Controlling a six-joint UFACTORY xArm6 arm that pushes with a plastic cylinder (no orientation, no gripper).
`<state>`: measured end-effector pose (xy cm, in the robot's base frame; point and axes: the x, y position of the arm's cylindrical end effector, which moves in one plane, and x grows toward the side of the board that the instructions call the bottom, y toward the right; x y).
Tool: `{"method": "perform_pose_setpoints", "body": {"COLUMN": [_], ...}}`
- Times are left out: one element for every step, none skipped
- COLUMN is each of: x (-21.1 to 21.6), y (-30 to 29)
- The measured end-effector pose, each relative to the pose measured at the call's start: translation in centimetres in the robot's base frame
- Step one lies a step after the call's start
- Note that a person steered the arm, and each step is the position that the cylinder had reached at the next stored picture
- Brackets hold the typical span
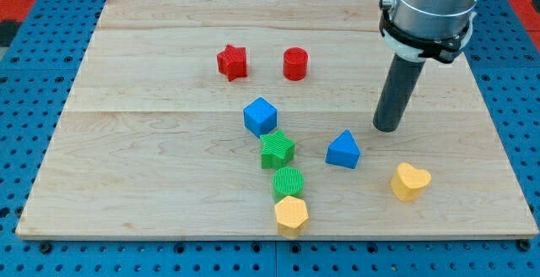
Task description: Separate the green circle from the group of blocks
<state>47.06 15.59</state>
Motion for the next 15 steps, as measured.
{"method": "perform_pose_setpoints", "body": {"x": [3.1,7.0,7.0,6.8,7.7,8.3,11.4,11.8,11.0,7.2,5.2,5.2,4.9,4.9,4.9], "y": [4.4,-1.3,-6.1,-10.5,-10.6,-7.4,-7.7,-10.7,-15.1,-16.3,-16.3,-13.8,-13.5,-13.7,-13.7]}}
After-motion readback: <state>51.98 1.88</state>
